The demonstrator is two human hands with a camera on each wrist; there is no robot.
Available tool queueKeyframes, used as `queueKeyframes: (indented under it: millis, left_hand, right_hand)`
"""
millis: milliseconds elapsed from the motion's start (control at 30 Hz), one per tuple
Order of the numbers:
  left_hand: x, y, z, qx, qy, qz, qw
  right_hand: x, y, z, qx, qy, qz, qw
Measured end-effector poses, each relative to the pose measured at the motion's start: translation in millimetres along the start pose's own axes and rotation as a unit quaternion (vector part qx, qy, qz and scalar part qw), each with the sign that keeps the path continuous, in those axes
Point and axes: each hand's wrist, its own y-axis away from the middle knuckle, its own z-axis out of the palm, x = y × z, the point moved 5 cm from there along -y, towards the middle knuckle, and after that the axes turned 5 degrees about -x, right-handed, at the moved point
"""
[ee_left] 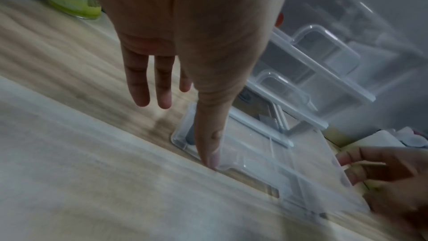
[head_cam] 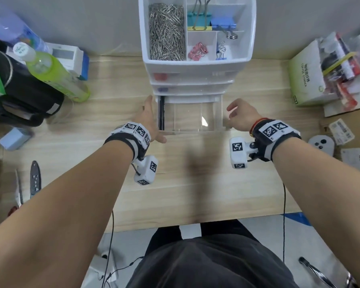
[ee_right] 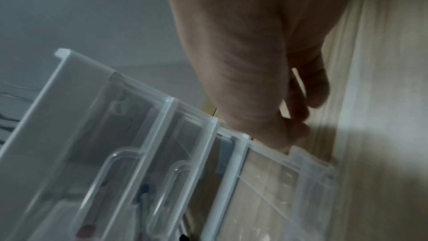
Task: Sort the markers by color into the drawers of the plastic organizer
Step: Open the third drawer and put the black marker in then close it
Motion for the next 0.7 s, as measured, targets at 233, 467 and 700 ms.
queueKeyframes:
  millis: [233,467,700]
  left_hand:
    - [0.7,-9.3,-2.0,0.026,-0.003,0.012,1.0]
    - [4.3,-22.4,-19.9,0.096,0.004,0.029,0.995]
    - [18.8,-35.1,-33.9,0.135,0.011,0.047,0.99]
  right_hand:
    - [8.2,-9.5,30.7,-0.093,0.043,-0.032,0.994]
    - [-5.5,-28.4,12.0,-0.01,0.029,-0.072,0.997]
    - [-18.6,-46.4,-3.5,0.033,0.014,-0.097,0.995]
